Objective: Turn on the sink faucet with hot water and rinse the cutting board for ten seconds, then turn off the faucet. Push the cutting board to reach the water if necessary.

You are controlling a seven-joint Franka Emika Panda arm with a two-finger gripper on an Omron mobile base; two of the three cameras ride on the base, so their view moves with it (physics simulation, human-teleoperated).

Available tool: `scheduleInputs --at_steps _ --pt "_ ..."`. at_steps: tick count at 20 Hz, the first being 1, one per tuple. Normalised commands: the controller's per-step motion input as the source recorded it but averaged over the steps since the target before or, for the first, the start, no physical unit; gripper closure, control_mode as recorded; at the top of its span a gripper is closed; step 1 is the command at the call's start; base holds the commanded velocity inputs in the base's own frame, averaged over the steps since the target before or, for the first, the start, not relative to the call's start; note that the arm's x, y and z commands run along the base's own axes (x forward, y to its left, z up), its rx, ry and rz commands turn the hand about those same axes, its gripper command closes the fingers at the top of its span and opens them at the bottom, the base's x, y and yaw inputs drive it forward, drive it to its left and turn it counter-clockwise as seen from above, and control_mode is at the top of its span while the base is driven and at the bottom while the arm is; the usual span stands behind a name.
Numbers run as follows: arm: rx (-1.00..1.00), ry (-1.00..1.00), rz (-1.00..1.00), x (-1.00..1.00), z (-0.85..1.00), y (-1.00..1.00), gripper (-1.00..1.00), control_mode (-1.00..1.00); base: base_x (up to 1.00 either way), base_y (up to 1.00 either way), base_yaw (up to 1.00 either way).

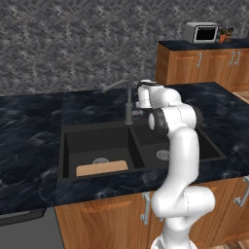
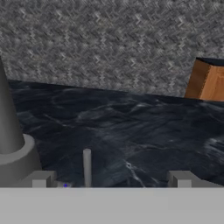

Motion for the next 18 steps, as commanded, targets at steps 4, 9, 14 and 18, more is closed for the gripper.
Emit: scheduleInputs --at_steps 4,9,14,18 --pt "0.02 -0.03 -0.02 0.00 -0.04 0.00 -1.00 -1.00 0.00 0.00 0.00" --pt "0.02 0.00 -0.01 0.00 -0.08 0.00 -1.00 -1.00 0.00 0.00 0.00" --pt "0.01 0.00 0.00 0.00 -0.07 0.01 -1.00 -1.00 0.00 0.00 0.00" --pt "0.00 0.00 0.00 0.00 0.00 0.01 -1.00 -1.00 0.00 0.00 0.00"
